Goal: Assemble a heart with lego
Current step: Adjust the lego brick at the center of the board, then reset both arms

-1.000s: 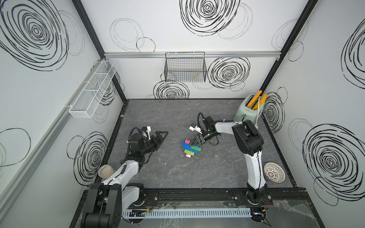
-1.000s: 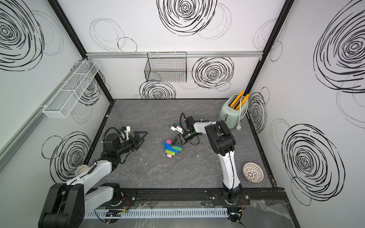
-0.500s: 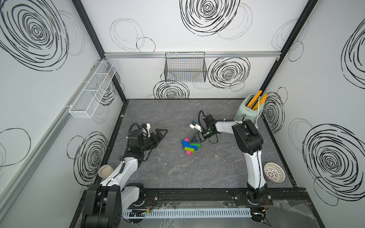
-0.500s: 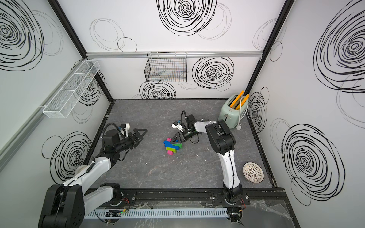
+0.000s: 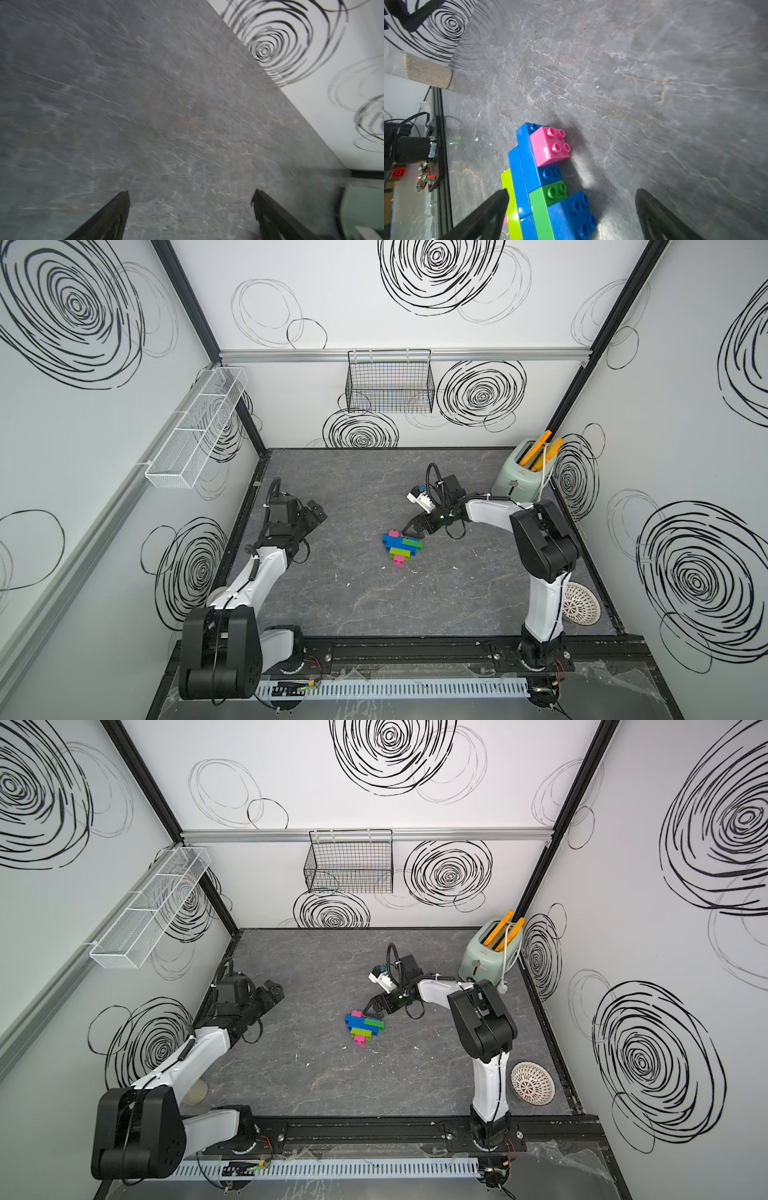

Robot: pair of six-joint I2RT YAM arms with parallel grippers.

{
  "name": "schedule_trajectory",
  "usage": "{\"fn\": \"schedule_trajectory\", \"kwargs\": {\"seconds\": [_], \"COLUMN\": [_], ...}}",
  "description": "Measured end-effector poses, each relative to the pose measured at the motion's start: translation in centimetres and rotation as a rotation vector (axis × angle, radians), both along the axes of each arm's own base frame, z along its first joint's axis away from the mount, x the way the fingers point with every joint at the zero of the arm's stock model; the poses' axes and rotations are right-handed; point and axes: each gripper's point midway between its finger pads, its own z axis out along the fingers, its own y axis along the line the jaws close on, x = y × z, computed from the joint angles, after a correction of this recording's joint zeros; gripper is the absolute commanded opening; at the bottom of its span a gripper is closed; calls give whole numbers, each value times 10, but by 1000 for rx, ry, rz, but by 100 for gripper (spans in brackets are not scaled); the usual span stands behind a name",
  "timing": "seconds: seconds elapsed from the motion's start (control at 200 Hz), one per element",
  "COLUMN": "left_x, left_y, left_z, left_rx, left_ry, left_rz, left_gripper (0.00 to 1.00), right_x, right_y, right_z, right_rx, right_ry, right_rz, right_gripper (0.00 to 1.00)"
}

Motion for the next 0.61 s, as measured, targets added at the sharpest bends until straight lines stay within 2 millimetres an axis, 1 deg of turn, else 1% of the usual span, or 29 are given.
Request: {"fn": "schedule_trajectory", "kwargs": {"seconds": [0.115,0.19,0.24,0.33,0.4,0.44,0.53,0.605], "left_x": [-13,-23,-26,-25,-23,-23,-24,-17], "left_y": [22,34,43,51,49,45,31,24], "left_z": [3,2,2,4,5,1,-18,-24], "left_rx": [204,291,339,402,439,457,494,507], "left_ry": [-58,-76,-81,-103,-149,-170,-169,-171], "left_rz": [63,88,111,137,137,125,59,13], "left_gripper": [97,97,97,97,97,97,97,97], "right_x": [8,9,7,-2,-7,-8,-7,-4], "right_y": [-12,-23,-32,-53,-73,-83,-105,-121], "right_z": [13,20,23,23,18,15,6,1], "right_rx": [-45,-80,-105,-166,-225,-257,-339,-398], "right_ry": [-61,-87,-106,-137,-153,-161,-191,-218], "right_rz": [-65,-124,-167,-256,-331,-370,-454,-514], "right_gripper": [99,99,99,99,99,99,99,99]}}
